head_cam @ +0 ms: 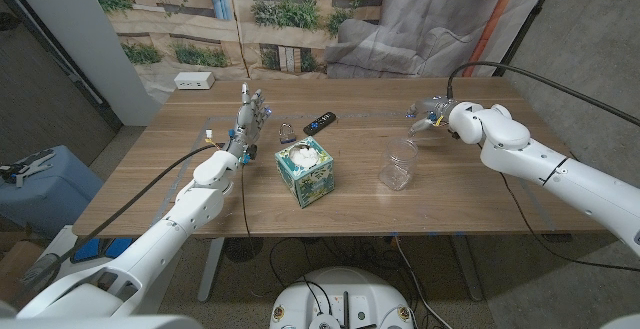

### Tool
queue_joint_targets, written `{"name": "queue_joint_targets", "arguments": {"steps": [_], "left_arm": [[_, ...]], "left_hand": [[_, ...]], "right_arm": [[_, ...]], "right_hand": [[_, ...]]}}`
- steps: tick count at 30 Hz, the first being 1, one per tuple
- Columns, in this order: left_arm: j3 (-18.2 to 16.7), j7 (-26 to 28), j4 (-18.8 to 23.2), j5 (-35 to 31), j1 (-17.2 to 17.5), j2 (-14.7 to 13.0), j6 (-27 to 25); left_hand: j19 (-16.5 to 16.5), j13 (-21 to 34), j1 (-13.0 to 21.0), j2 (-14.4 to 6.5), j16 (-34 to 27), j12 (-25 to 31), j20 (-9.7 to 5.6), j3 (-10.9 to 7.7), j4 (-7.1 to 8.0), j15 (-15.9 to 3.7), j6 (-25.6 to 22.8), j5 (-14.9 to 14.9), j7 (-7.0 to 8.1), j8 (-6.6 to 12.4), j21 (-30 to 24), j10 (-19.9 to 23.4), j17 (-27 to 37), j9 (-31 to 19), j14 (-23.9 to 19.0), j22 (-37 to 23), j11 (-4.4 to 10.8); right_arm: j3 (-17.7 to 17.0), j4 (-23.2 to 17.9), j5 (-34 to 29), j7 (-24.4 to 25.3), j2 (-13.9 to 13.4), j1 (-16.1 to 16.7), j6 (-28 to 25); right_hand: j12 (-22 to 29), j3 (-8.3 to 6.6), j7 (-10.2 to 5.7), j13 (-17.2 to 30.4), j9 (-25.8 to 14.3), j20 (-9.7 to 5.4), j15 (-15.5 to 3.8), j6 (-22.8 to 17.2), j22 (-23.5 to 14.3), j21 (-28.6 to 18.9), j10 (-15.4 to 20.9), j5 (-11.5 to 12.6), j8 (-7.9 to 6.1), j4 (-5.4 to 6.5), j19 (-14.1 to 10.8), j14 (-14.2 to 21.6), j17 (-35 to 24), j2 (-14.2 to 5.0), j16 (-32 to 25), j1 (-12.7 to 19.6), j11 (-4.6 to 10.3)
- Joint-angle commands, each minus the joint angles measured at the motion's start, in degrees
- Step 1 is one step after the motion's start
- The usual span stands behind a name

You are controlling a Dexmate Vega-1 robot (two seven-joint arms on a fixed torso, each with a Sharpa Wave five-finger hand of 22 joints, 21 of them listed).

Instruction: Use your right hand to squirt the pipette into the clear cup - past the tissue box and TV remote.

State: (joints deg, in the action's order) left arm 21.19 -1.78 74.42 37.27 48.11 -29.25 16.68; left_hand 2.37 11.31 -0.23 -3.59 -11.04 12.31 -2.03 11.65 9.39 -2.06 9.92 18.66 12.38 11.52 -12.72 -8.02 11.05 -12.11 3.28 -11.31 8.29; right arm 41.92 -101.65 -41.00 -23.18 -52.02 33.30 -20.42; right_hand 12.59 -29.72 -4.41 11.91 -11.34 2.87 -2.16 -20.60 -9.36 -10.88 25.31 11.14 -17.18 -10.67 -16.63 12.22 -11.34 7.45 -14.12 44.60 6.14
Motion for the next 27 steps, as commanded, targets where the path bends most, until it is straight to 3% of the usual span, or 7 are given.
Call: {"name": "queue_joint_targets", "arguments": {"steps": [1,5,27], "left_arm": [[0.0,0.0,0.0,0.0,0.0,0.0,0.0],[0.0,0.0,0.0,0.0,0.0,0.0,0.0],[0.0,0.0,0.0,0.0,0.0,0.0,0.0]], "left_hand": [[0.7,0.3,0.1,-2.3,-0.3,0.3,-5.18,0.32,-0.02,-6.62,0.1,0.2,0.33,0.34,-0.3,-0.1,0.3,-0.1,0.4,-0.1,0.22],[0.7,0.3,0.1,-2.3,-0.3,0.2,-5.16,0.32,-0.02,-6.58,0.1,0.2,0.32,0.34,-0.3,-0.1,0.3,-0.1,0.4,-0.1,0.28],[0.7,0.3,0.1,-2.3,-0.3,0.3,-5.16,0.32,-0.02,-6.63,0.1,0.2,0.32,0.34,-0.3,0.0,0.3,-0.1,0.5,-0.1,0.3]], "right_arm": [[1.0,2.5,0.1,2.5,0.6,0.2,2.3],[1.3,3.4,-0.2,3.3,0.8,0.2,3.1],[3.1,5.8,-2.6,5.1,2.3,0.1,3.1]], "right_hand": [[0.4,-0.37,-0.65,0.1,-0.1,0.01,-0.84,-0.6,-0.2,0.0,0.6,-0.2,-0.42,0.13,-0.4,0.6,-0.1,-0.45,0.0,0.3,-0.04],[0.5,-0.43,-1.8,0.1,-0.1,-0.15,-1.12,-1.4,-0.2,0.0,1.5,-0.3,-0.71,0.26,-0.6,0.7,-0.1,-0.54,0.0,1.0,-0.09],[0.7,-0.59,-3.15,0.2,0.0,-0.89,-1.8,-3.0,-0.2,0.1,4.2,-0.4,-1.12,0.81,-1.1,2.1,-0.2,-1.65,-0.5,2.8,0.91]]}}
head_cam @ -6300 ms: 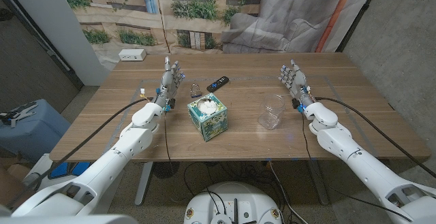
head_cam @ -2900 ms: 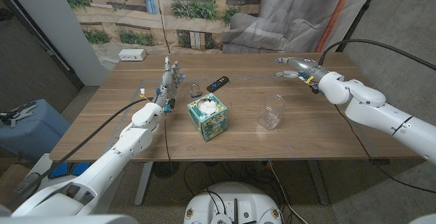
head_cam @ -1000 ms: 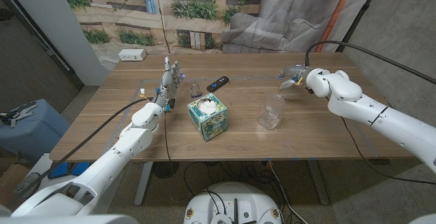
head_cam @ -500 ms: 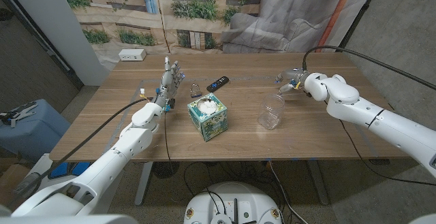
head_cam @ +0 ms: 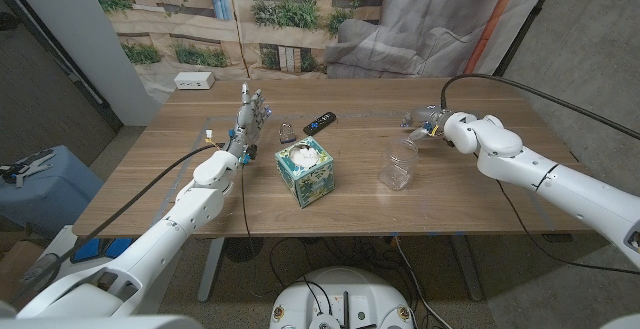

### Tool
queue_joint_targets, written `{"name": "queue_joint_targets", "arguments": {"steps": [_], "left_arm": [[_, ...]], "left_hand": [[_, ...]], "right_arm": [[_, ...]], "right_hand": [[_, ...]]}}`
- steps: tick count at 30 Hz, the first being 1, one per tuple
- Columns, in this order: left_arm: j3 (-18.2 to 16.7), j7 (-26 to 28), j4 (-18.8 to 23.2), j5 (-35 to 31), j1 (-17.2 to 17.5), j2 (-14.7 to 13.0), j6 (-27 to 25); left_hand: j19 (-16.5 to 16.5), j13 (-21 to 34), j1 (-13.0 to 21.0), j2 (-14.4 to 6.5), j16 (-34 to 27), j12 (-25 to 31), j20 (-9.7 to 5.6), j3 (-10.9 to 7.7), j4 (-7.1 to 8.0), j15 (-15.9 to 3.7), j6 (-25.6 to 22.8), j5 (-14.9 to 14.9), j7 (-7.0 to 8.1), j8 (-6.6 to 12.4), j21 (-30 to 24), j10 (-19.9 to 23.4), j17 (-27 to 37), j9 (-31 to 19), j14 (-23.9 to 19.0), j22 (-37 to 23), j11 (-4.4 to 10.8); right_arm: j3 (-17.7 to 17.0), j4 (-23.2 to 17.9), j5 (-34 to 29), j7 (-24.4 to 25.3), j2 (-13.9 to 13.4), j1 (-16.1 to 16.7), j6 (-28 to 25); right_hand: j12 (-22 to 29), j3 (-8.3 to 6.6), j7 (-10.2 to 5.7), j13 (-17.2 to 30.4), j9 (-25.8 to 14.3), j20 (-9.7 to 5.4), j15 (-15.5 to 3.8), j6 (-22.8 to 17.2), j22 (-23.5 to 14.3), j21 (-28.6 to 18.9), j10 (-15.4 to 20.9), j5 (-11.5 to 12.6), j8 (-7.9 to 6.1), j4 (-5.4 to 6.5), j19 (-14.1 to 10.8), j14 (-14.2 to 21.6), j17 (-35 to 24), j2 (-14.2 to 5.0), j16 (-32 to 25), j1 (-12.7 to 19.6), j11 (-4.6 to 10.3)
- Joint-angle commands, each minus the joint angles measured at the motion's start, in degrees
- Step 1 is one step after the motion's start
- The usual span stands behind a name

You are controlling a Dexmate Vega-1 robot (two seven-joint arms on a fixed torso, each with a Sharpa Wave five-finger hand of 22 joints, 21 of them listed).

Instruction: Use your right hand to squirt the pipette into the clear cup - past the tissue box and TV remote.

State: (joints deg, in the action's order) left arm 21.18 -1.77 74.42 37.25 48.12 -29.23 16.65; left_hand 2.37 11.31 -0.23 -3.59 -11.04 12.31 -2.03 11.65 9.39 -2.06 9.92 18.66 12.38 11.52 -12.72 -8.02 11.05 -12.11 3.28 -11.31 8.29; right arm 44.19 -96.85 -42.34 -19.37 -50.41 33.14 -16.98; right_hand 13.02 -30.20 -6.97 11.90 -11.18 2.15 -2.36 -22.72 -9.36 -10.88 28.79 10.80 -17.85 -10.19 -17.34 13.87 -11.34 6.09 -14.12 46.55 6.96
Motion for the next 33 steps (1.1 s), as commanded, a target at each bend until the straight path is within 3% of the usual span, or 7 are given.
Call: {"name": "queue_joint_targets", "arguments": {"steps": [1,19,25,33], "left_arm": [[0.0,0.0,0.0,0.0,0.0,0.0,0.0],[0.0,0.0,0.1,0.0,0.0,0.0,0.0],[0.0,0.0,0.0,0.0,0.0,0.0,0.0],[0.0,0.0,0.0,0.0,0.0,0.0,0.0]], "left_hand": [[0.7,0.3,0.1,-2.3,-0.3,0.3,-5.15,0.32,-0.02,-6.6,0.1,0.2,0.33,0.34,-0.3,-0.1,0.3,-0.1,0.5,-0.1,0.24],[0.7,0.3,0.1,-2.3,-0.3,0.2,-5.15,0.32,-0.03,-6.64,0.1,0.2,0.33,0.33,-0.3,-0.1,0.3,-0.1,0.5,-0.1,0.26],[0.7,0.3,0.1,-2.3,-0.3,0.3,-5.18,0.32,-0.03,-6.61,0.1,0.2,0.33,0.33,-0.3,-0.1,0.3,-0.1,0.5,-0.1,0.28],[0.7,0.3,0.1,-2.3,-0.3,0.2,-5.19,0.32,-0.03,-6.59,0.1,0.2,0.33,0.33,-0.3,-0.1,0.3,-0.1,0.5,-0.1,0.3]], "right_arm": [[0.9,1.1,-1.3,1.5,0.7,0.3,-0.2],[1.9,2.8,-2.0,0.6,1.3,-0.7,0.0],[1.9,3.3,-1.5,0.6,1.5,-0.9,0.2],[2.2,4.0,-1.6,1.1,1.8,-1.2,0.5]], "right_hand": [[0.3,-0.11,-0.68,0.2,-0.1,-0.23,-1.7,-1.0,-0.2,0.1,0.8,-0.1,-0.51,0.33,-0.4,0.5,-0.3,-0.33,-0.5,0.9,0.07],[0.9,0.54,-3.08,0.2,0.0,-0.89,-3.56,-5.5,-0.1,0.1,6.2,-0.2,-1.87,0.97,-1.1,2.8,-0.6,-2.06,-1.5,1.6,3.25],[0.9,1.11,-4.1,0.2,0.0,-1.49,-4.5,-8.0,-0.2,0.1,8.3,-0.2,-2.5,2.02,-1.4,3.8,-0.9,-4.5,-2.1,0.6,4.49],[0.8,2.03,-5.33,0.2,0.0,-1.93,-5.35,-11.1,-0.2,0.1,11.0,-0.1,-3.39,1.9,-1.7,4.8,-1.0,-5.91,-2.8,0.1,5.29]]}}
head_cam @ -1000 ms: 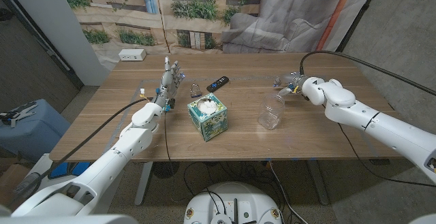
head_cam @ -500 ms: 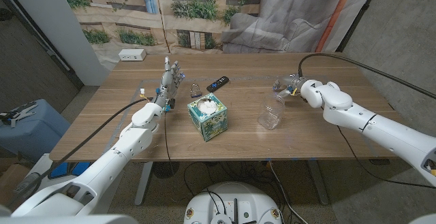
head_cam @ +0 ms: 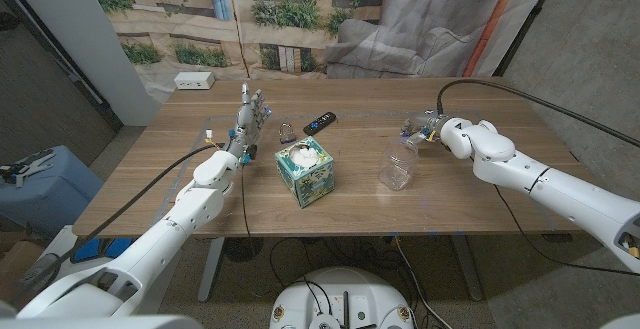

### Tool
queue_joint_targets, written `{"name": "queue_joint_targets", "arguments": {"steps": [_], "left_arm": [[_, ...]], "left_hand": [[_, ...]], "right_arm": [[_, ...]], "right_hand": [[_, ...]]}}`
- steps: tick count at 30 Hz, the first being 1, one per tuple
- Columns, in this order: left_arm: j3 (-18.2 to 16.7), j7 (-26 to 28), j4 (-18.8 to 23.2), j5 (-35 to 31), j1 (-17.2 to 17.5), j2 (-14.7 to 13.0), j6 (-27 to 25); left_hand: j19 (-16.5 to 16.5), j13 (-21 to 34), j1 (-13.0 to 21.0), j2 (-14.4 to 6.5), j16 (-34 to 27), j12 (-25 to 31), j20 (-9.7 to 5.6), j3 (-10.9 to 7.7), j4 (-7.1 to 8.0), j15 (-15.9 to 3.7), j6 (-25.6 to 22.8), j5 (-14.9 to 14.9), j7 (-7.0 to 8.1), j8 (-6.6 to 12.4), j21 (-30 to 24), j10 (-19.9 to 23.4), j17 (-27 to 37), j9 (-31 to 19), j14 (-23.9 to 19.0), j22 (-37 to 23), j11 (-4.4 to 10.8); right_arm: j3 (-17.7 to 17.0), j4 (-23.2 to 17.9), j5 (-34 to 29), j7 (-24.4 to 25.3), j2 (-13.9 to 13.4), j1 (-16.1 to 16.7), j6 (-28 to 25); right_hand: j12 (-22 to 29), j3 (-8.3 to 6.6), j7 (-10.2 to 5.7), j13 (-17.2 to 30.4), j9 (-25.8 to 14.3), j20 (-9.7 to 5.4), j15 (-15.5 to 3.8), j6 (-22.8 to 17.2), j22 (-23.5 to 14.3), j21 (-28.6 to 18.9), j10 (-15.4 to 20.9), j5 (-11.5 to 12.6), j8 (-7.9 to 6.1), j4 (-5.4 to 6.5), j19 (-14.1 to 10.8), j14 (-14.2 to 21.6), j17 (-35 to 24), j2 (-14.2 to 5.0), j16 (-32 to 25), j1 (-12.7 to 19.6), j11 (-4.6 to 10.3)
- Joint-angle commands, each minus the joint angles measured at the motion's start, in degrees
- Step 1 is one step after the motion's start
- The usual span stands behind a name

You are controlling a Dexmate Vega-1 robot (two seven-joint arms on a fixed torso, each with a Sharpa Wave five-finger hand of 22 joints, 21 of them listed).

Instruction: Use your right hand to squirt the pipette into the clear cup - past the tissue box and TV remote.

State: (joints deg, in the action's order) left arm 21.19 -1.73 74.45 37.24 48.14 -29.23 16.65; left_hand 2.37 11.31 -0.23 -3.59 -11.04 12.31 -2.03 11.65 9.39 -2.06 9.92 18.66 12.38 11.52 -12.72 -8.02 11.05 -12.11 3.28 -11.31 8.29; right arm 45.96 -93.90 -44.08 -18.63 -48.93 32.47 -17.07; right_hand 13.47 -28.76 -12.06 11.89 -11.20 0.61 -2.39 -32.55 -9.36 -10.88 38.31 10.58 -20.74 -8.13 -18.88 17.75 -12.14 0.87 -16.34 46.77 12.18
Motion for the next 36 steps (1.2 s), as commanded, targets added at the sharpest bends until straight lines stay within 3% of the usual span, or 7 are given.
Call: {"name": "queue_joint_targets", "arguments": {"steps": [1,14,25,36], "left_arm": [[0.0,0.0,0.0,0.0,0.0,0.0,0.0],[0.0,0.0,0.0,0.0,0.0,0.0,0.0],[0.0,0.0,0.0,0.0,0.0,0.0,0.0],[0.0,0.0,0.0,0.0,0.0,0.0,0.0]], "left_hand": [[0.7,0.3,0.1,-2.3,-0.3,0.3,-5.19,0.32,-0.03,-6.64,0.1,0.2,0.32,0.33,-0.3,-0.1,0.3,-0.1,0.5,-0.1,0.27],[0.7,0.3,0.1,-2.3,-0.3,0.3,-5.2,0.32,-0.02,-6.59,0.1,0.2,0.33,0.35,-0.3,-0.1,0.3,-0.1,0.5,-0.1,0.2],[0.7,0.3,0.1,-2.3,-0.3,0.3,-5.19,0.32,-0.03,-6.61,0.1,0.2,0.32,0.34,-0.3,-0.1,0.3,-0.1,0.4,-0.1,0.19],[0.6,0.3,0.1,-2.3,-0.3,0.3,-5.2,0.33,-0.02,-6.62,0.1,0.2,0.32,0.34,-0.3,0.0,0.3,-0.1,0.4,-0.1,0.19]], "right_arm": [[0.5,1.1,0.1,0.4,0.4,-0.5,0.5],[0.7,1.9,0.0,1.8,0.9,-0.4,0.0],[0.6,2.6,0.0,4.7,0.9,0.0,0.6],[0.8,3.4,0.3,5.9,0.9,0.2,1.1]], "right_hand": [[0.4,0.66,-0.28,0.2,0.0,-0.45,-5.47,-1.5,-0.2,0.1,1.8,0.1,-0.59,-0.2,-0.2,1.0,-0.2,-0.82,-0.6,-0.1,0.14],[0.4,1.81,-0.49,0.2,-0.4,-0.74,-6.77,-4.6,-0.1,0.1,6.1,0.1,-1.67,-0.85,-0.7,3.0,-0.4,-2.14,-1.7,0.2,0.31],[0.1,3.52,-0.55,0.2,-0.9,-1.44,-8.03,-9.3,-0.1,0.1,11.7,0.1,-3.61,-1.46,-1.7,5.4,-0.5,-2.64,-3.1,1.5,0.44],[-0.5,4.49,-0.58,0.2,-1.3,-1.95,-8.41,-12.1,-0.1,0.1,14.1,0.1,-5.05,-1.45,-2.3,6.5,-0.9,-3.19,-4.1,2.8,0.48]]}}
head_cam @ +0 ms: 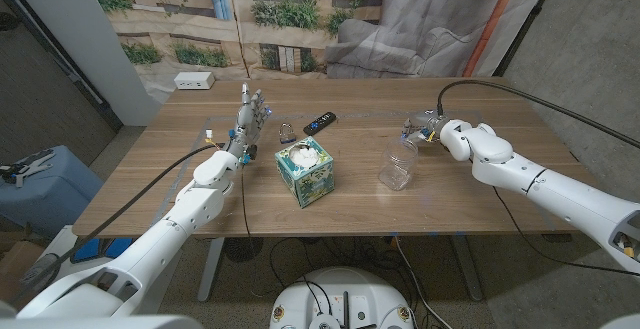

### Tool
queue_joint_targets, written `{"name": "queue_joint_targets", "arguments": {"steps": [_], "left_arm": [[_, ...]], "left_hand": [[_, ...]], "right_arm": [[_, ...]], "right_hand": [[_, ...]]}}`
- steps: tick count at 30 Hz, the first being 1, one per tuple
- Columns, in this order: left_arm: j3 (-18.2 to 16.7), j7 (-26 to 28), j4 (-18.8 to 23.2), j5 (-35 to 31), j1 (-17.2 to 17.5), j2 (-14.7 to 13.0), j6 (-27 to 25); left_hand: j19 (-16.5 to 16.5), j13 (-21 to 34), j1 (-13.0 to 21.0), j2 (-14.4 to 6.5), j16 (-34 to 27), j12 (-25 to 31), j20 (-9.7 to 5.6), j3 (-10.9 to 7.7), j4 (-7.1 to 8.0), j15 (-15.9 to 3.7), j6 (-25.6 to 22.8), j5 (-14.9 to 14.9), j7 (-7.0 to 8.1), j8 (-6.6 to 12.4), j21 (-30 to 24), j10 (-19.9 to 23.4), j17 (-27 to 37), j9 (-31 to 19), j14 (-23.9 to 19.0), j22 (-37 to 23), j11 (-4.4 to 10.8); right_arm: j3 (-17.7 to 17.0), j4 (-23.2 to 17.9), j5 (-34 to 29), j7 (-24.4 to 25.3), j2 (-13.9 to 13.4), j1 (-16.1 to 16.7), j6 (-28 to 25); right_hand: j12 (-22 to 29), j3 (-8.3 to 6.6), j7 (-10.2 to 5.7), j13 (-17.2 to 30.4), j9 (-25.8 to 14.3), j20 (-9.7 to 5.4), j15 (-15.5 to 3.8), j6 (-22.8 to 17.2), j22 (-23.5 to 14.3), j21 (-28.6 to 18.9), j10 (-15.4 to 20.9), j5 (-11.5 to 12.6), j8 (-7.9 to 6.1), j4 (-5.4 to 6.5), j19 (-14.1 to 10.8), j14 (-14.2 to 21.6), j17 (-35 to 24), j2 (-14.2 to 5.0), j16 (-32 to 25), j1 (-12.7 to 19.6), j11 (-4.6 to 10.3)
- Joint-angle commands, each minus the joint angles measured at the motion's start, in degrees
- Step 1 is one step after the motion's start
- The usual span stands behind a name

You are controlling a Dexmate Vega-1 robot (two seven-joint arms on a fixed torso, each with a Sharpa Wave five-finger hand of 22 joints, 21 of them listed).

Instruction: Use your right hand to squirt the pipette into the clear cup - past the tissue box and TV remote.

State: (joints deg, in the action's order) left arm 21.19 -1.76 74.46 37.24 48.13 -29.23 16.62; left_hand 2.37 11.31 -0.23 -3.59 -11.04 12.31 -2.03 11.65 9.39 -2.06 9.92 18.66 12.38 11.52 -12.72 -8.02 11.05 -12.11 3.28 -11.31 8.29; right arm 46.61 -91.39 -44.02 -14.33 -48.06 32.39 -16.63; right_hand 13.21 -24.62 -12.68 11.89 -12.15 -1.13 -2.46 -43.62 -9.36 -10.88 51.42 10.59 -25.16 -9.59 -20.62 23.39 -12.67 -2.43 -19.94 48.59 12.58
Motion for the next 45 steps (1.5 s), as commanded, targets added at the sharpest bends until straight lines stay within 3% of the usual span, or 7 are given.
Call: {"name": "queue_joint_targets", "arguments": {"steps": [1,24,45], "left_arm": [[0.0,0.0,0.0,0.0,0.0,0.0,0.0],[0.0,0.0,0.0,0.0,0.0,0.0,0.0],[0.0,0.0,0.0,0.0,0.0,0.0,0.0]], "left_hand": [[0.6,0.3,0.1,-2.3,-0.3,0.3,-5.21,0.33,-0.02,-6.65,0.1,0.2,0.33,0.34,-0.3,-0.1,0.3,-0.1,0.4,-0.1,0.16],[0.6,0.3,0.1,-2.3,-0.3,0.2,-5.17,0.33,-0.03,-6.61,0.1,0.2,0.33,0.33,-0.3,-0.1,0.3,-0.1,0.5,-0.1,0.21],[0.7,0.3,0.1,-2.3,-0.3,0.3,-5.18,0.33,-0.02,-6.62,0.1,0.2,0.33,0.35,-0.3,0.0,0.3,-0.1,0.4,-0.1,0.1]], "right_arm": [[0.3,1.1,0.1,1.8,0.1,0.3,0.7],[0.4,2.5,0.8,4.6,0.3,0.4,2.0],[0.0,1.7,1.2,4.6,-0.5,0.5,3.3]], "right_hand": [[-0.3,0.55,0.04,0.2,-0.5,-0.23,-8.39,-1.7,-0.1,0.1,1.5,0.1,-1.03,-0.03,-0.7,1.2,-0.4,0.03,-0.8,1.3,0.09],[-0.3,2.4,0.09,0.4,-1.4,-0.78,-8.82,-6.0,-0.1,0.0,6.7,0.1,-4.16,0.0,-2.0,3.7,-1.0,-1.13,-3.1,3.9,0.09],[-0.6,3.13,0.12,0.4,-1.5,-1.02,-9.0,-6.1,-0.2,0.0,7.7,0.1,-4.5,0.44,-2.2,4.7,-1.4,-2.13,-4.2,4.1,0.08]]}}
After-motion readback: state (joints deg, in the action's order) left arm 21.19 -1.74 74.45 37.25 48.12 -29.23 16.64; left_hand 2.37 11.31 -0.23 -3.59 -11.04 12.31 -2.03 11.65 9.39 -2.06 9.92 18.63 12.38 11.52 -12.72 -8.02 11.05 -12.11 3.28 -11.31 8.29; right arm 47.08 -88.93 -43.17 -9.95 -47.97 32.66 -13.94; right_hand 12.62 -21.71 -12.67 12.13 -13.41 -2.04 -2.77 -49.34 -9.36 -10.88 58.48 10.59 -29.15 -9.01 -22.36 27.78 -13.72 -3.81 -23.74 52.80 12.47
